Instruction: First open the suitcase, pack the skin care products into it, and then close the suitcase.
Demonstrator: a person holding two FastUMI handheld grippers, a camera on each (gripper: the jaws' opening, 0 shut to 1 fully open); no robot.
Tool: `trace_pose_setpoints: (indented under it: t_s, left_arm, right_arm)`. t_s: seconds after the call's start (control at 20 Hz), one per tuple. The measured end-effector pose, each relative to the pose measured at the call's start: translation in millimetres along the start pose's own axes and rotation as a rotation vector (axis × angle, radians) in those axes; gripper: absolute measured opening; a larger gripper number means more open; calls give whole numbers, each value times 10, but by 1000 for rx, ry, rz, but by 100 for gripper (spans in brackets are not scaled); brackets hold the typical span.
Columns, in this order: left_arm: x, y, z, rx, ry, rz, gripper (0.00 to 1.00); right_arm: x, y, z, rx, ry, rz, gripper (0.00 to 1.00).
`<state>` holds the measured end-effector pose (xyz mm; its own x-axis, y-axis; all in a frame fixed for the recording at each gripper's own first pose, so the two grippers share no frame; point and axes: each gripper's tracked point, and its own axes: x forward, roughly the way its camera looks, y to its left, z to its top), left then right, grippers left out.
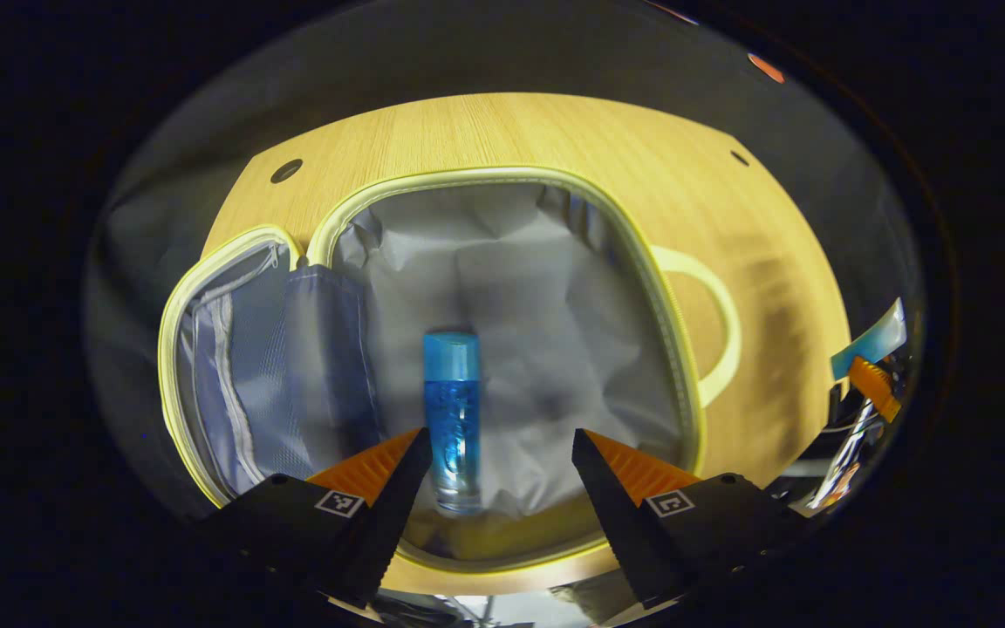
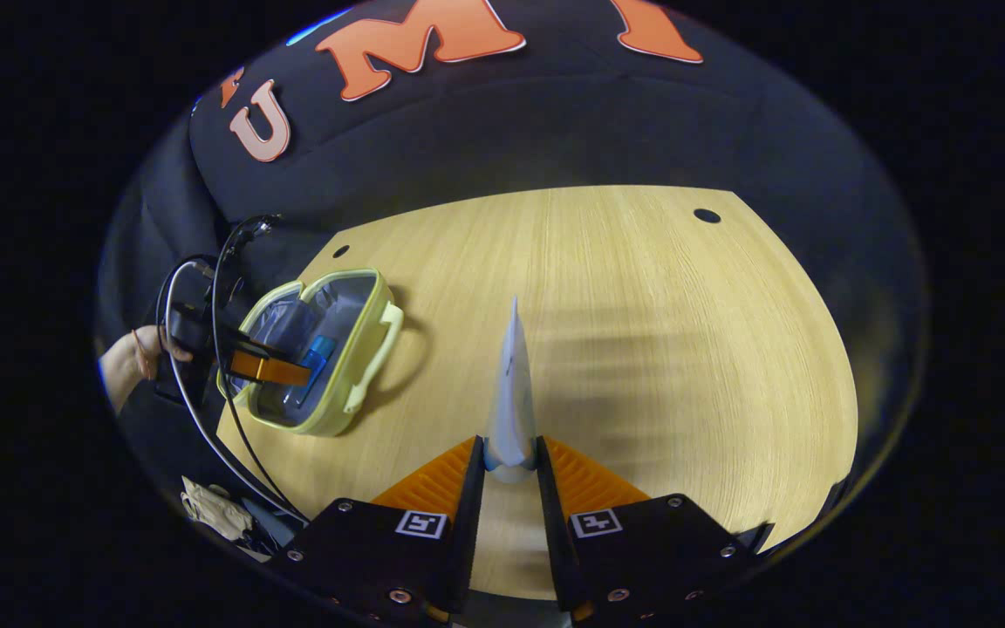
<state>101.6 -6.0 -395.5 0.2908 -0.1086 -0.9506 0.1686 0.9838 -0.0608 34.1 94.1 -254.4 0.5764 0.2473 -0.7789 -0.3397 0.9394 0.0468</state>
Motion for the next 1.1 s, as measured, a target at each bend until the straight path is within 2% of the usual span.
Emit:
trace_pose_setpoints:
  t_s: [0.05, 0.1, 0.15, 0.2, 0.35, 0.5, 0.65, 0.8, 0.9, 0.95, 1.1]
  left_arm:
    - [-156, -83, 35, -26, -32, -46, 100]
    - [-345, -129, 92, -51, -75, -89, 100]
    - [-547, -119, 168, -69, -123, -125, 100]
    - [-759, -50, 219, -82, -162, -145, 100]
    - [-1266, 485, 295, -85, -264, -135, 99]
    - [-1635, 1017, 224, -94, -317, -119, 98]
    - [-1912, 1627, 82, -111, -375, -79, 98]
    - [-1980, 2020, -93, -144, -396, -78, 98]
    - [-1935, 2204, -239, -195, -395, -101, 98]
    - [-1915, 2319, -307, -234, -396, -121, 98]
    - [-1876, 2564, -483, -294, -394, -118, 98]
  right_arm:
    - [8, 180, 124, -8, -6, 31, 37]
    - [30, 351, 246, -26, -8, 50, 33]
    - [60, 529, 337, -50, -11, 63, 37]
    - [84, 716, 434, -65, -15, 78, 37]
    - [179, 1396, 596, -58, 4, 158, 37]
    - [335, 2006, 648, -29, 46, 221, 38]
    - [603, 2265, 583, -125, 103, 163, 38]
    - [859, 2455, 363, -155, 230, 144, 37]
    - [1055, 2480, 209, -153, 321, 116, 38]
    - [1216, 2434, 75, -154, 382, 70, 37]
    - [1498, 2382, -161, -146, 497, 1, 38]
